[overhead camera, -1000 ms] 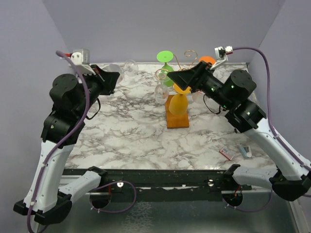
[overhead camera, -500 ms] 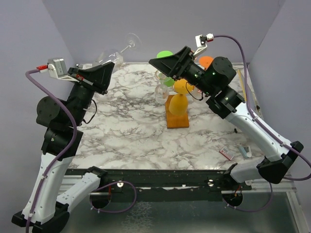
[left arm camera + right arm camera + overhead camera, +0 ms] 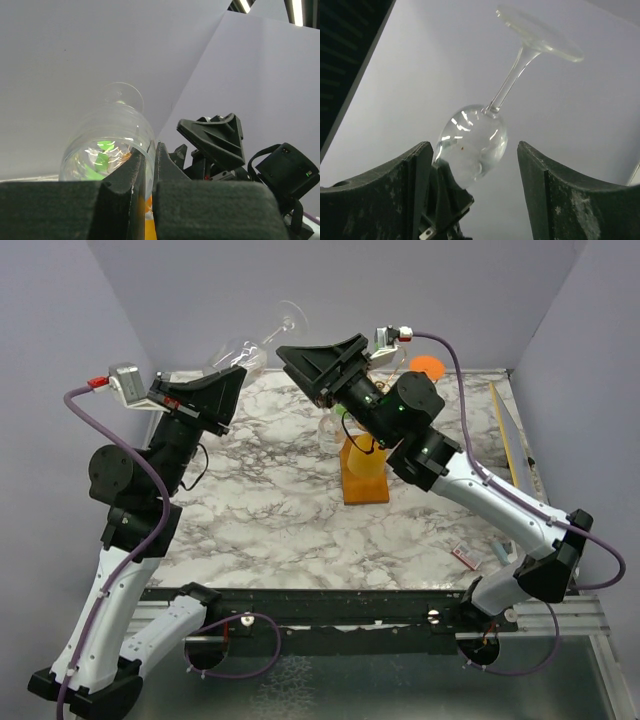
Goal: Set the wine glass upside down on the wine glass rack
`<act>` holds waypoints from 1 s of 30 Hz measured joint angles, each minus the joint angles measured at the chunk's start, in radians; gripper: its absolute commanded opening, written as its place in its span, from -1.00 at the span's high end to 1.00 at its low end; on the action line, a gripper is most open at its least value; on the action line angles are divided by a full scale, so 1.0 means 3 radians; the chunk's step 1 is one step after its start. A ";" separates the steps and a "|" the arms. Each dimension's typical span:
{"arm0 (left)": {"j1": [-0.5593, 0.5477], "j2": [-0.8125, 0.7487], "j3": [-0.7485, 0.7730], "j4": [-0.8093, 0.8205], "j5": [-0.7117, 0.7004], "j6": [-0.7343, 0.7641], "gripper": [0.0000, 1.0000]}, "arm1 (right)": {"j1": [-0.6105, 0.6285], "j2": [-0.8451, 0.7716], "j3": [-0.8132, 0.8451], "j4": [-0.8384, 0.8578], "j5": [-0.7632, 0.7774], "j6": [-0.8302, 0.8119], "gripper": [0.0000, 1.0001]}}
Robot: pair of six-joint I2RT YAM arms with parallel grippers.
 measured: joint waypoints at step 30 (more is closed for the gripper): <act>0.0000 -0.0200 -0.0195 0.0217 0.0148 -0.0099 1.00 | 0.0083 0.0614 0.0582 0.0148 0.0170 0.0519 0.66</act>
